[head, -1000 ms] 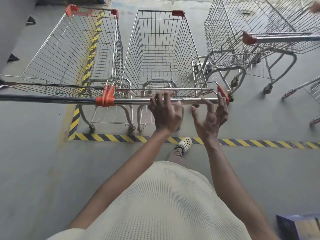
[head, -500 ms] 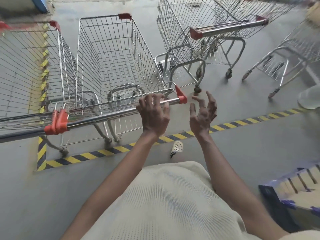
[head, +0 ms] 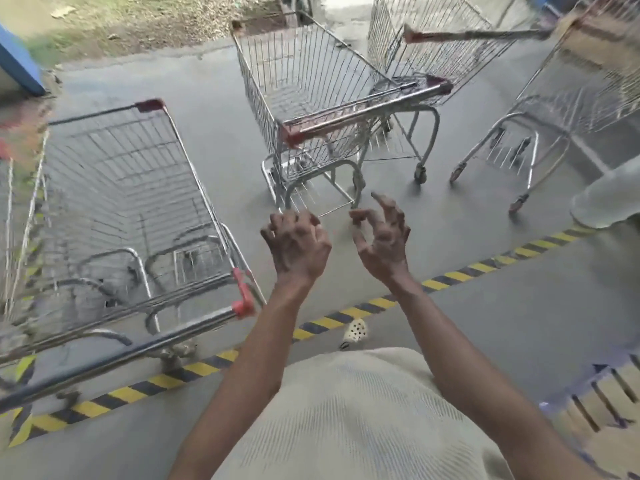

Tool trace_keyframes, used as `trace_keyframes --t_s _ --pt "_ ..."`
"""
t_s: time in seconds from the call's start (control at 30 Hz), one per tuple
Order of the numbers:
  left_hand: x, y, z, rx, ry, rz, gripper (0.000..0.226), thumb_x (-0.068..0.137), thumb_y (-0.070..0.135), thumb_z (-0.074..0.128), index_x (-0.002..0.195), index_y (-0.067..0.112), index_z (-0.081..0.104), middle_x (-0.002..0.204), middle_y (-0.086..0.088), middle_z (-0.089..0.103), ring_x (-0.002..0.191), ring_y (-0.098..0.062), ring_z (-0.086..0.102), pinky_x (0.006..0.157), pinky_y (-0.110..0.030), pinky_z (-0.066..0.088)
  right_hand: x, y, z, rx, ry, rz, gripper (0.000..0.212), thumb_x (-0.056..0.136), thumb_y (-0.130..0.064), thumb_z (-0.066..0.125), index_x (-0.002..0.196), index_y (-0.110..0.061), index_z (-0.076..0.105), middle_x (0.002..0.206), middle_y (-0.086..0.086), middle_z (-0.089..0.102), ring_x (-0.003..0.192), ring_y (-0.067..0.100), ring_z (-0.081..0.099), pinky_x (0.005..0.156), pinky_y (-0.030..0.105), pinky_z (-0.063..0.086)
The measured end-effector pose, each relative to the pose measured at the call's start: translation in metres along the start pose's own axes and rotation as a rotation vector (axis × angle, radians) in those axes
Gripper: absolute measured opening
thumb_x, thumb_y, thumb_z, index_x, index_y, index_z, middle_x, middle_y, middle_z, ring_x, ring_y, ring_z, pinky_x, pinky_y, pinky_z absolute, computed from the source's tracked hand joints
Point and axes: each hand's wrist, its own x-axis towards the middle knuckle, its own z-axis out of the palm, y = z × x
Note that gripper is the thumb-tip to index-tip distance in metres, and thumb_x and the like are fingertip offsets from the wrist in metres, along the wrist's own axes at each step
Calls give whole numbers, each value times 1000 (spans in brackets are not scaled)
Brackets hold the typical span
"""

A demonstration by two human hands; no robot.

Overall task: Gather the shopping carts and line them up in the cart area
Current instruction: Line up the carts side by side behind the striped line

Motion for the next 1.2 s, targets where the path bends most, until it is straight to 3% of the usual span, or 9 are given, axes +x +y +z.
trace_keyframes --t_s 0.2,0.43,0.57,0.7,0.8,0.9,1.0,1.07,1.2 --pt "58 85 48 -23 -63 16 27 83 36 55 103 26 70 112 -2 68 115 -26 51 95 -39 32 59 68 -48 72 113 113 23 90 -23 72 111 -32 71 148 -4 49 141 25 40 112 47 35" --pt "128 129 56 4 -2 37 25 87 32 59 108 22 68 115 -6 65 113 -26 52 101 -40 36 80 111 -56 97 27 128 25 90 -21 71 113 -29 72 147 -5 49 145 21 34 112 37 28" --pt "163 130 54 -65 -2 -1 30 90 27 58 118 18 65 123 -11 62 118 -28 49 104 -40 38 127 119 -64 126 -8 148 25 90 -24 71 114 -30 71 144 -4 52 137 20 40 105 30 28" --pt "194 119 57 -16 15 -31 36 95 30 55 126 14 63 126 -13 61 120 -29 50 108 -38 26 192 126 -73 139 -45 151 33 91 -38 66 123 -27 68 145 0 53 135 24 43 108 34 28" --pt "215 97 70 3 -1 -35 37 102 34 41 125 13 61 123 -9 62 118 -26 54 115 -38 20 254 124 -68 2 -151 86 45 96 -52 55 137 -33 59 153 3 46 142 26 37 115 47 29" --pt "233 65 88 150 3 -31 44 106 40 24 107 18 62 106 -3 66 104 -25 60 124 -49 12 307 128 -51 -255 -342 31 53 105 -62 31 156 -47 32 170 0 13 156 23 8 124 54 8" --pt "246 45 98 209 77 -10 25 104 31 42 94 17 61 85 -1 63 86 -25 59 123 -52 18 338 132 -23 -368 -461 -12 52 109 -56 17 159 -51 9 170 -4 -18 155 22 -22 119 59 -18" --pt "256 37 103 223 156 4 19 99 21 45 88 17 60 78 0 61 78 -23 56 123 -51 20 347 130 -3 -380 -408 -72 51 109 -49 22 159 -49 11 170 1 -17 154 23 -25 113 61 -25" --pt "294 11 103 236 256 -1 23 96 20 41 82 17 58 75 -2 61 74 -22 54 122 -50 22 370 115 30 -350 -340 -88 46 107 -47 25 153 -46 28 166 3 10 155 19 -16 108 56 -33"
